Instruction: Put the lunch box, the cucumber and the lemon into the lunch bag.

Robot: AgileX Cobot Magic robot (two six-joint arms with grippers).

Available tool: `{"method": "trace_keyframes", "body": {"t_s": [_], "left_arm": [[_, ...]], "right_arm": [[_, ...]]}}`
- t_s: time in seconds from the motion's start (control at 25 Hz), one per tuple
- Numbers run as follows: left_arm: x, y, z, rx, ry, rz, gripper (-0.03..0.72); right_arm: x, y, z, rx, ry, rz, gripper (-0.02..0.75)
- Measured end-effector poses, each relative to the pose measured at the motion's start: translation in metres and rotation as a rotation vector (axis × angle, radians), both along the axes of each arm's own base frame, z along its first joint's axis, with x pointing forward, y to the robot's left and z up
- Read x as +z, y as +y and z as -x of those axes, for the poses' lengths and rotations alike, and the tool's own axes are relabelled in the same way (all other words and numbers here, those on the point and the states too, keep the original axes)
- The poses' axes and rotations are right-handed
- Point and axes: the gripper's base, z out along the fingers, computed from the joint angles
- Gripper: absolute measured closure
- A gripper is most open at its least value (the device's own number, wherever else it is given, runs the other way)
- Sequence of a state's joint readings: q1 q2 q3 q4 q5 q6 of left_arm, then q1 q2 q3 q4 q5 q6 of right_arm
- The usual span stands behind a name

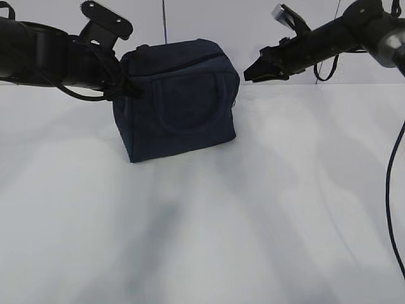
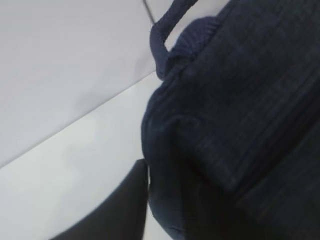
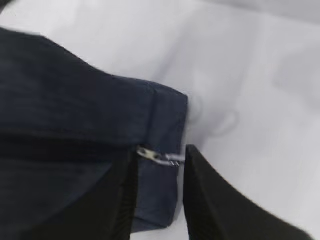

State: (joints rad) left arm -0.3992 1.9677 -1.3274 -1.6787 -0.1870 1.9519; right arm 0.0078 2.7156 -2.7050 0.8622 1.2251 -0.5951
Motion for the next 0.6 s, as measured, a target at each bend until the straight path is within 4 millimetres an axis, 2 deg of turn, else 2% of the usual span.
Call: {"method": "trace_keyframes", "body": {"t_s": [0.16, 0.24, 0.4, 0.6], "left_arm": [[0.002, -0.004, 0.0, -0.038, -0.005, 0.012, 0.359], [0.002, -0.004, 0.0, -0.043, -0.005, 0.012, 0.296], [0.002, -0.004, 0.0, -0.047, -0.006, 0.01, 0.252], [0.002, -0.001, -0.001, -0.028, -0.02, -0.032, 0.244]], "right_arm": [[0.022, -0.001, 0.003, 0.044, -0.099, 0.053, 0.483], [0.027, -0.003, 0.004, 0.052, -0.124, 0.097, 0.447], [0.031, -0.006, 0.005, 0.081, -0.166, 0.165, 0.365], [0.039, -0.01, 0.007, 0.096, -0.2, 0.228, 0.339]]}}
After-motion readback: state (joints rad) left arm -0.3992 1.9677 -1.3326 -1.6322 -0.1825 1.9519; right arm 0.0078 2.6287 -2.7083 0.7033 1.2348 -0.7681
